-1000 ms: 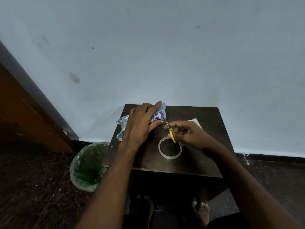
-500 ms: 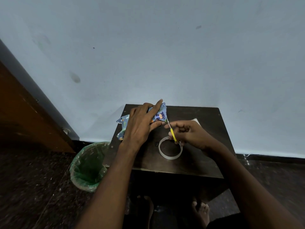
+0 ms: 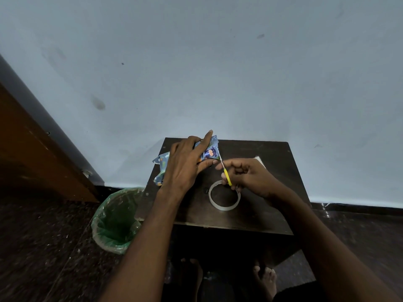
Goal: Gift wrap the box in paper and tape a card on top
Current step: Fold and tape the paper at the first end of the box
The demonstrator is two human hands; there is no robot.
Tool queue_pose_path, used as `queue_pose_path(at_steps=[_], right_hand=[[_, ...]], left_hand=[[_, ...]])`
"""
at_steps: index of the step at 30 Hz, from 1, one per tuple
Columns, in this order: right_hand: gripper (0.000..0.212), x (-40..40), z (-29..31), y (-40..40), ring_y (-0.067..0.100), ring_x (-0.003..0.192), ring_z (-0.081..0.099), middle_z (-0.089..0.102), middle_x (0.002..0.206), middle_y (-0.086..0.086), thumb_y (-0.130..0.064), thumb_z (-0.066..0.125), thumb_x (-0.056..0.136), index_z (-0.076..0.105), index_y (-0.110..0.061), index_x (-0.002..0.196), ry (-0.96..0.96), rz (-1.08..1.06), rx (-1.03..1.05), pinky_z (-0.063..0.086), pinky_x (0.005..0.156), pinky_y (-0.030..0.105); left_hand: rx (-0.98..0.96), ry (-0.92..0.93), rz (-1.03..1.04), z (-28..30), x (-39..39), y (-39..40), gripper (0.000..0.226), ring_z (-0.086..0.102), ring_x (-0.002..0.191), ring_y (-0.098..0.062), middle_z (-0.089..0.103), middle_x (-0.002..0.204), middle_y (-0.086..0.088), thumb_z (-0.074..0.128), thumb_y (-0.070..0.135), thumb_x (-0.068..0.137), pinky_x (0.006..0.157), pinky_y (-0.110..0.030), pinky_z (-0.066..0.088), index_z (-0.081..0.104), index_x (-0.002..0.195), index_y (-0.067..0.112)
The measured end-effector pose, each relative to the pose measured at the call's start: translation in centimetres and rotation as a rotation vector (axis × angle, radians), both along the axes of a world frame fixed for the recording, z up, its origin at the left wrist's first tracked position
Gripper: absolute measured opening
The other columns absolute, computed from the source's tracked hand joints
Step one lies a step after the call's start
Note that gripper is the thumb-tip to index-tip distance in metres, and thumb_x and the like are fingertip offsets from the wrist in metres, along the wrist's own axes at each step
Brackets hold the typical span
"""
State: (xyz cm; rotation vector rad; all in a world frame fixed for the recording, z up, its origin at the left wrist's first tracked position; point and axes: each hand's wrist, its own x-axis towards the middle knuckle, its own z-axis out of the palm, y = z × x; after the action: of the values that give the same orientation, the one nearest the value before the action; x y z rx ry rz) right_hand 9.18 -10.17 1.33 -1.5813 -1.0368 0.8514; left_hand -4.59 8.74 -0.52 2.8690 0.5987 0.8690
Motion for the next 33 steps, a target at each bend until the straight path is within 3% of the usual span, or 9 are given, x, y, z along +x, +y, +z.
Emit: queue_pose_path(at_steps=[5, 8, 11, 20, 24, 28, 33], right_hand=[[0.025, 0.25, -0.37, -0.01, 0.044, 0.076, 0.068, 0.074, 0.077, 0.006, -0.004, 0.072, 0.095, 0.076, -0.016, 0.116, -0.033, 0.004, 0.029, 0.053, 0.067, 0.042], [0.024, 0.17, -0.44, 0.05, 0.028, 0.074, 0.068, 0.073, 0.077, 0.009, -0.003, 0.071, 0.095, 0.076, -0.016, 0.115, -0.035, 0.009, 0.04, 0.053, 0.066, 0.04], [0.024, 0.03, -0.42, 0.08, 0.017, 0.077, 0.072, 0.075, 0.077, 0.0, -0.001, 0.068, 0.097, 0.075, -0.015, 0.116, -0.052, 0.01, 0.037, 0.054, 0.065, 0.034], [0.021, -0.11, -0.29, 0.2, 0.022, 0.073, 0.067, 0.074, 0.078, 0.007, -0.007, 0.071, 0.097, 0.075, -0.014, 0.117, -0.025, -0.014, 0.073, 0.052, 0.063, 0.036], [0.022, -0.17, -0.15, 0.22, 0.012, 0.074, 0.07, 0.073, 0.075, 0.002, -0.005, 0.07, 0.097, 0.074, -0.013, 0.118, -0.033, -0.003, 0.064, 0.052, 0.063, 0.03], [0.024, -0.03, -0.34, 0.23, 0.017, 0.079, 0.073, 0.072, 0.07, -0.004, 0.003, 0.063, 0.099, 0.074, -0.009, 0.116, -0.059, -0.003, 0.066, 0.053, 0.063, 0.026], [0.022, -0.03, -0.32, 0.19, 0.013, 0.083, 0.076, 0.069, 0.066, -0.005, 0.002, 0.069, 0.096, 0.074, -0.007, 0.116, -0.098, -0.003, 0.088, 0.055, 0.07, 0.021]], left_hand=[[-0.011, 0.003, -0.004, 0.02, -0.08, -0.06, 0.077, 0.058, 0.117, -0.031, 0.062, 0.127, -0.008, 0.065, 0.054, 0.099, 0.101, -0.039, 0.034, 0.036, 0.166, 0.027], [-0.006, 0.004, 0.002, -0.07, -0.02, -0.01, 0.078, 0.058, 0.118, -0.031, 0.062, 0.127, -0.008, 0.066, 0.053, 0.098, 0.102, -0.041, 0.035, 0.036, 0.165, 0.028], [0.007, -0.008, 0.005, -0.15, 0.02, 0.1, 0.078, 0.058, 0.116, -0.031, 0.062, 0.125, -0.008, 0.068, 0.052, 0.098, 0.1, -0.042, 0.037, 0.037, 0.165, 0.028], [0.061, -0.048, 0.01, -0.27, 0.16, 0.07, 0.078, 0.061, 0.108, -0.03, 0.063, 0.119, -0.006, 0.071, 0.053, 0.094, 0.096, -0.035, 0.031, 0.044, 0.162, 0.026], [0.054, -0.037, 0.014, -0.28, 0.11, 0.1, 0.078, 0.06, 0.11, -0.03, 0.062, 0.121, -0.006, 0.071, 0.053, 0.095, 0.098, -0.039, 0.036, 0.042, 0.164, 0.027], [0.039, -0.026, 0.017, -0.21, 0.13, 0.05, 0.078, 0.06, 0.113, -0.031, 0.062, 0.123, -0.009, 0.072, 0.051, 0.096, 0.099, -0.044, 0.041, 0.041, 0.164, 0.026], [0.033, -0.018, 0.018, -0.17, 0.07, -0.02, 0.078, 0.06, 0.114, -0.032, 0.062, 0.123, -0.009, 0.071, 0.052, 0.096, 0.1, -0.043, 0.039, 0.041, 0.164, 0.027]])
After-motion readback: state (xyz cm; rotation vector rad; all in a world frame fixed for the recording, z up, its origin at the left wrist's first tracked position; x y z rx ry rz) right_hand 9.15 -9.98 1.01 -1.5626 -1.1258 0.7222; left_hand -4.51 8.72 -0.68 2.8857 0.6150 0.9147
